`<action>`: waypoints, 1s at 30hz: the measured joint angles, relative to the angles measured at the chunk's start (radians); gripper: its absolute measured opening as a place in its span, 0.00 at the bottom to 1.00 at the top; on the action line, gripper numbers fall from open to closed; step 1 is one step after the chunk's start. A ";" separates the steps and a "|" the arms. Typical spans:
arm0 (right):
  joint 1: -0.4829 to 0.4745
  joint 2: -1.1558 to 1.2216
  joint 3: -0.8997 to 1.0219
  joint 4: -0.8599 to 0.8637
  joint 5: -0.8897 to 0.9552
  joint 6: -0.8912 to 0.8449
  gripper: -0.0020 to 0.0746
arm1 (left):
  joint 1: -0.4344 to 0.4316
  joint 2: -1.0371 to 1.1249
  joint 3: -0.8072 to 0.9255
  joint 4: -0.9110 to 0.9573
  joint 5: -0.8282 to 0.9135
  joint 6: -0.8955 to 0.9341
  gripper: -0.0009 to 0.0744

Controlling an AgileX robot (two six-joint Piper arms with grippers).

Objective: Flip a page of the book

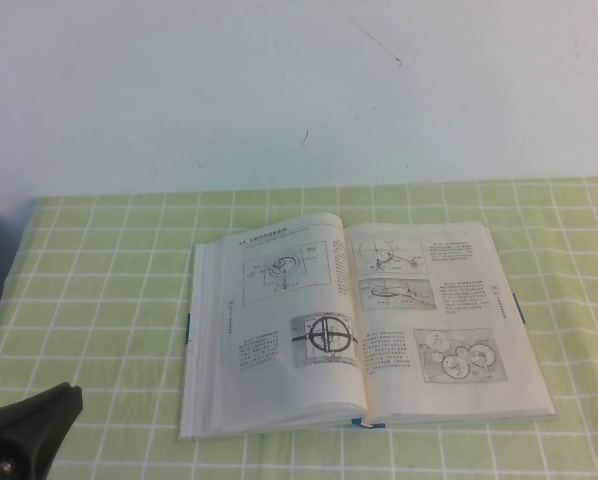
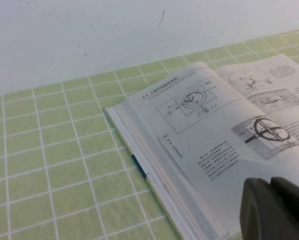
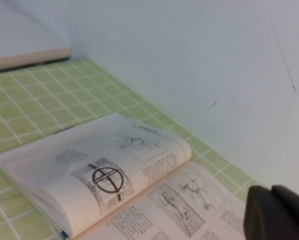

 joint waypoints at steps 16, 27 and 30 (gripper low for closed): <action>0.000 0.000 0.010 0.125 -0.076 0.000 0.02 | 0.000 0.000 0.032 0.006 0.001 0.000 0.01; 0.000 0.000 0.011 0.132 -0.151 0.000 0.02 | 0.000 0.000 0.034 0.006 0.001 0.000 0.01; 0.000 0.000 0.011 0.111 -0.195 -0.012 0.02 | 0.000 0.000 0.034 0.006 0.001 0.000 0.01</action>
